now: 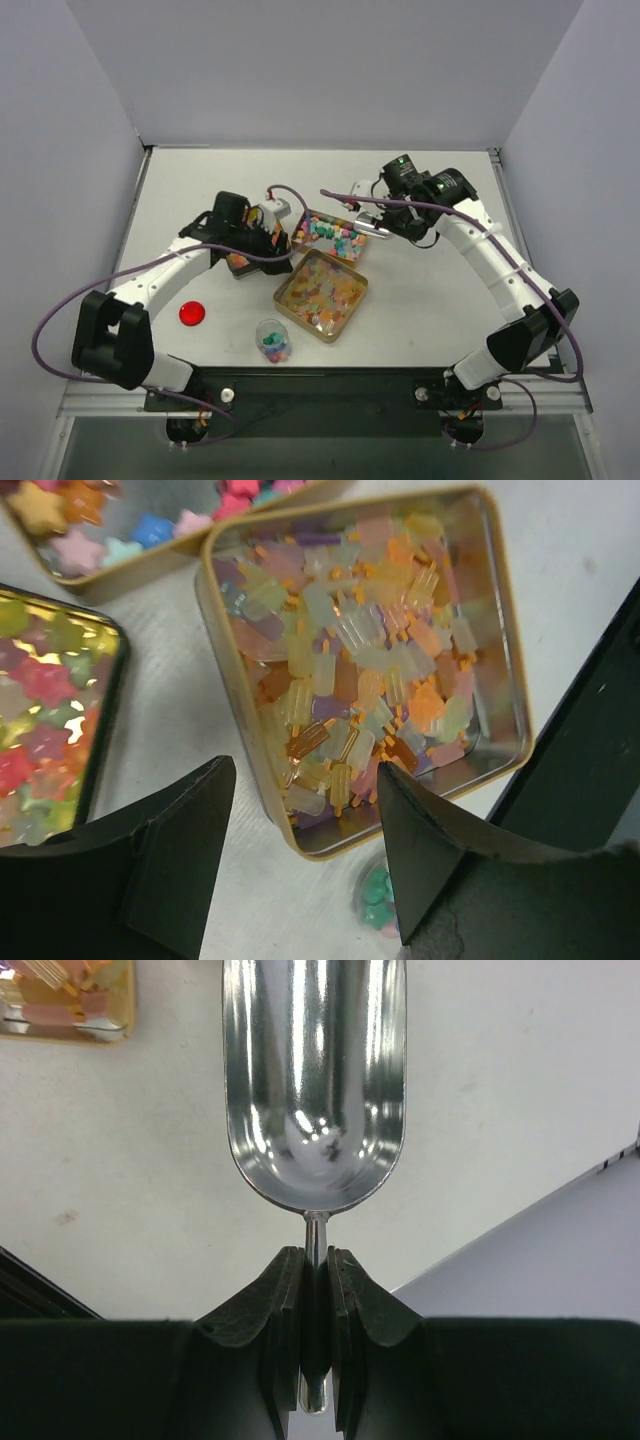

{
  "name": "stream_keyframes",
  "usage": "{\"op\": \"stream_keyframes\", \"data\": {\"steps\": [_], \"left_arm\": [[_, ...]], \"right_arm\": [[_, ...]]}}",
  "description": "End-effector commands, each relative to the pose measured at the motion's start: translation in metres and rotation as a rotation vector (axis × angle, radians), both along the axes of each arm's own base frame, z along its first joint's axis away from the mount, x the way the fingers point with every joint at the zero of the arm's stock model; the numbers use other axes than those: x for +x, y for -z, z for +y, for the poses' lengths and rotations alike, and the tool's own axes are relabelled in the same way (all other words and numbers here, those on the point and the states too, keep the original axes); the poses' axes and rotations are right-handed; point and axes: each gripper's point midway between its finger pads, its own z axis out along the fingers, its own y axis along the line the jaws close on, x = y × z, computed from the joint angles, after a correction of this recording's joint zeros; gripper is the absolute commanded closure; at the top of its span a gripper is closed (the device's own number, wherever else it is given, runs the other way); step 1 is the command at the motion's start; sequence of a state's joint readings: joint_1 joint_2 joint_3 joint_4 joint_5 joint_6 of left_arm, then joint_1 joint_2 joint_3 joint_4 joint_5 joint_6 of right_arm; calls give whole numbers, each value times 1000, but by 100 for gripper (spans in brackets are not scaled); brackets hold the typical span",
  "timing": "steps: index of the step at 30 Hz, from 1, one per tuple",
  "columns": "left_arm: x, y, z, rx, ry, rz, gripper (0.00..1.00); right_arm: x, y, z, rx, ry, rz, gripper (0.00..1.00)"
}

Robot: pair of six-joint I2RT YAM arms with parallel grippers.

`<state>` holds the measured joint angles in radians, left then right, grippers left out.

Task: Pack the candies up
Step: Move the storage box to the center of the board.

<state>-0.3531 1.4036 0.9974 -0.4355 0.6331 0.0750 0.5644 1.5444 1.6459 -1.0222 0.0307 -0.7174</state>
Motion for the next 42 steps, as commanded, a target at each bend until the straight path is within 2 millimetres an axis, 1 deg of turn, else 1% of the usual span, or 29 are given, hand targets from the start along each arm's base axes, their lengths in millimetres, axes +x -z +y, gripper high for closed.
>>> {"op": "stream_keyframes", "data": {"steps": [1, 2, 4, 5, 6, 7, 8, 9, 10, 11, 12, 13, 18, 19, 20, 21, 22, 24, 25, 27, 29, 31, 32, 33, 35, 36, 37, 39, 42], "left_arm": [[12, 17, -9, 210, 55, -96, 33], [14, 26, -12, 256, 39, -94, 34], [22, 27, -17, 298, 27, -116, 35], [23, 36, -20, 328, 36, -105, 35], [27, 34, -24, 335, 39, -108, 36], [30, 38, -24, 350, 32, -104, 36], [32, 50, -25, 378, 33, -76, 39], [33, 55, -25, 398, 33, -62, 41], [39, 53, -30, 397, 35, -64, 44], [39, 63, -31, 410, 42, -36, 51], [40, 65, -32, 415, 44, -28, 55], [46, 65, -36, 414, 33, -28, 57], [52, 66, -46, 403, 44, -19, 59], [51, 71, -47, 408, 47, -6, 60], [54, 70, -49, 410, 38, -6, 62], [55, 72, -49, 415, 32, 1, 76], [56, 76, -49, 417, 13, 23, 84], [59, 73, -51, 408, -16, 34, 97], [60, 72, -51, 400, -57, 55, 100], [58, 70, -51, 392, -84, 76, 100], [53, 66, -54, 360, -152, 129, 100], [49, 68, -51, 347, -209, 169, 100], [50, 68, -50, 344, -233, 180, 100], [50, 68, -51, 328, -283, 210, 100], [55, 68, -47, 335, -371, 223, 100], [59, 66, -43, 332, -444, 234, 100], [60, 62, -45, 321, -460, 237, 100], [60, 62, -46, 305, -513, 273, 100], [63, 70, -46, 311, -597, 315, 100]], "right_arm": [[-6, -7, -39, 0, 126, -19, 100], [-6, -7, -46, 2, 143, -20, 100], [-9, -7, -51, 7, 160, -23, 100], [-9, -8, -56, 9, 176, -25, 100], [-11, -9, -59, 13, 181, -28, 100], [-12, -9, -61, 15, 186, -29, 100], [-14, -6, -63, 13, 192, -21, 100], [-15, -7, -68, 15, 205, -25, 100], [-16, -6, -70, 16, 210, -23, 100], [-18, -5, -71, 16, 213, -20, 100], [-18, -6, -75, 18, 225, -26, 100], [-19, -6, -76, 20, 229, -25, 100], [-18, -4, -79, 18, 238, -20, 100], [-18, -4, -80, 16, 241, -19, 100], [-17, -3, -80, 15, 241, -17, 100], [-15, -5, -79, 16, 241, -19, 100], [-14, -6, -79, 20, 244, -21, 100], [-11, -6, -77, 27, 250, -18, 100], [-9, -8, -76, 30, 251, -23, 100], [-8, -5, -73, 26, 242, -6, 100], [-8, -4, -67, 8, 211, 5, 100], [-5, -5, -63, -4, 188, 0, 100], [-5, -3, -56, -10, 166, 5, 100], [-4, -4, -55, -21, 160, 1, 100], [-1, -7, -49, -28, 140, -13, 100], [-1, -8, -44, -33, 123, -15, 100], [-1, -8, -44, -44, 119, -20, 100], [-1, -5, -41, -52, 106, -12, 100], [-1, 0, -37, -54, 98, 6, 100]]}}
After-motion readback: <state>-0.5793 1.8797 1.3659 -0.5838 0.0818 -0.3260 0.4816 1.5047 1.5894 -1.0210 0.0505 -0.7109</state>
